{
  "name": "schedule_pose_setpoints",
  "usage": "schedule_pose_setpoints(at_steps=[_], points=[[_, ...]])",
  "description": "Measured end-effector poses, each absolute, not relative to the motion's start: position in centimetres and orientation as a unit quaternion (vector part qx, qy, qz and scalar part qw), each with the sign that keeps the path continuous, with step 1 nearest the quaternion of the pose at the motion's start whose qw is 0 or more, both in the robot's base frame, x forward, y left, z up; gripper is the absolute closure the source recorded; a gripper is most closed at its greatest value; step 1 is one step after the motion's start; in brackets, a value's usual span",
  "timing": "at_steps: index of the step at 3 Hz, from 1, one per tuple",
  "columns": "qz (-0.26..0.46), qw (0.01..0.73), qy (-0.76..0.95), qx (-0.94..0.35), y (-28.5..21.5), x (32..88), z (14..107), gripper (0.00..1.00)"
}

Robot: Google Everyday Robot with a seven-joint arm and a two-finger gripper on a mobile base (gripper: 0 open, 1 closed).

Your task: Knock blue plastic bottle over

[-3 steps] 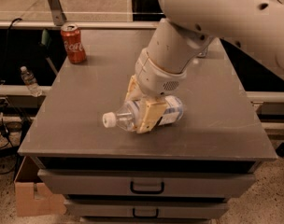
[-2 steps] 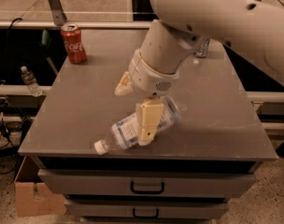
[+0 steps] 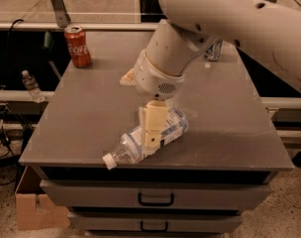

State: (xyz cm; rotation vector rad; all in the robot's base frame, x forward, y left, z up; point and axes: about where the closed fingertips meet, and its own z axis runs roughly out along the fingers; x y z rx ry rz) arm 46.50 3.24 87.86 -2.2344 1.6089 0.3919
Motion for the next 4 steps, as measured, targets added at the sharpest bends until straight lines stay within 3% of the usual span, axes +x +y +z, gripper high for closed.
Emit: schedule_pose_setpoints(at_steps=[1,2,4], points=[[0.147,0.203,0.601,-0.759,1.3,48.0,89.0,0.00],[0.142,0.233,0.638,-0.720,-4.2,49.9,90.9,0.00],[0.113,0.309,0.714,-0.618,-19.5,52.2,95.2,0.00]])
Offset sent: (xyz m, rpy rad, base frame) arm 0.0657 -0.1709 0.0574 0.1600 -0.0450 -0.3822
